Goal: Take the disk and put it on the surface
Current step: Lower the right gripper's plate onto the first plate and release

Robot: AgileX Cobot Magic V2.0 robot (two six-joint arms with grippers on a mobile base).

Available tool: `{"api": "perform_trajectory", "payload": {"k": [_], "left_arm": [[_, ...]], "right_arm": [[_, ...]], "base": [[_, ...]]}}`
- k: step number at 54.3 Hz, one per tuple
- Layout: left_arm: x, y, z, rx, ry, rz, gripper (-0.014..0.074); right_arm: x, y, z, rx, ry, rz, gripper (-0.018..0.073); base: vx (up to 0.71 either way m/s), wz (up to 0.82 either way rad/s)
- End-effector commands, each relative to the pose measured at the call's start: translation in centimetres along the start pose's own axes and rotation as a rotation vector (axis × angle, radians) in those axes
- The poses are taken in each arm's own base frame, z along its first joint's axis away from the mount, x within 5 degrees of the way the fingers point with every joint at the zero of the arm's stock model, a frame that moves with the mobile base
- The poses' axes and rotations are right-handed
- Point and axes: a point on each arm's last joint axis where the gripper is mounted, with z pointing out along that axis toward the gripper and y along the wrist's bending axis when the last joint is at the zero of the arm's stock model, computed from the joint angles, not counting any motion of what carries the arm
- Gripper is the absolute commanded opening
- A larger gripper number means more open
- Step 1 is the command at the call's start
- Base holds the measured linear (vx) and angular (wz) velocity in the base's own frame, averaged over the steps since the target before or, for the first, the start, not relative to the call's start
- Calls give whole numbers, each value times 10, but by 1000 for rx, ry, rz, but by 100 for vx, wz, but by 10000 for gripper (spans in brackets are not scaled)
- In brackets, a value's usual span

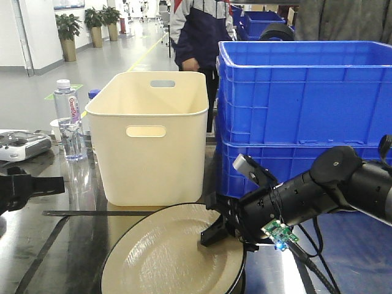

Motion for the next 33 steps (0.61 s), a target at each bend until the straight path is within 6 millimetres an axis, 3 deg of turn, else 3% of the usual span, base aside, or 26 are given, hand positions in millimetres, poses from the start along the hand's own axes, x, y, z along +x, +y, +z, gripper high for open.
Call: {"api": "perform_trajectory", "payload": {"k": [1,10,17,33], "left_arm": [[-14,-7,-12,7,-101,-14,592],[-14,-7,-12,7,-101,-14,592],[-14,-8,-12,7,-101,-14,592],[-14,-8,-12,8,-100,-14,592]], "right_arm": [[-3,16,-24,6,-53,-100,268],[-2,11,-24,63,-34,-144,414],[0,9,-27,99,-18,-189,478],[3,22,-66,237,-125,-336,481]], "base": [[0,0],[0,0],[0,0],[0,0]]}}
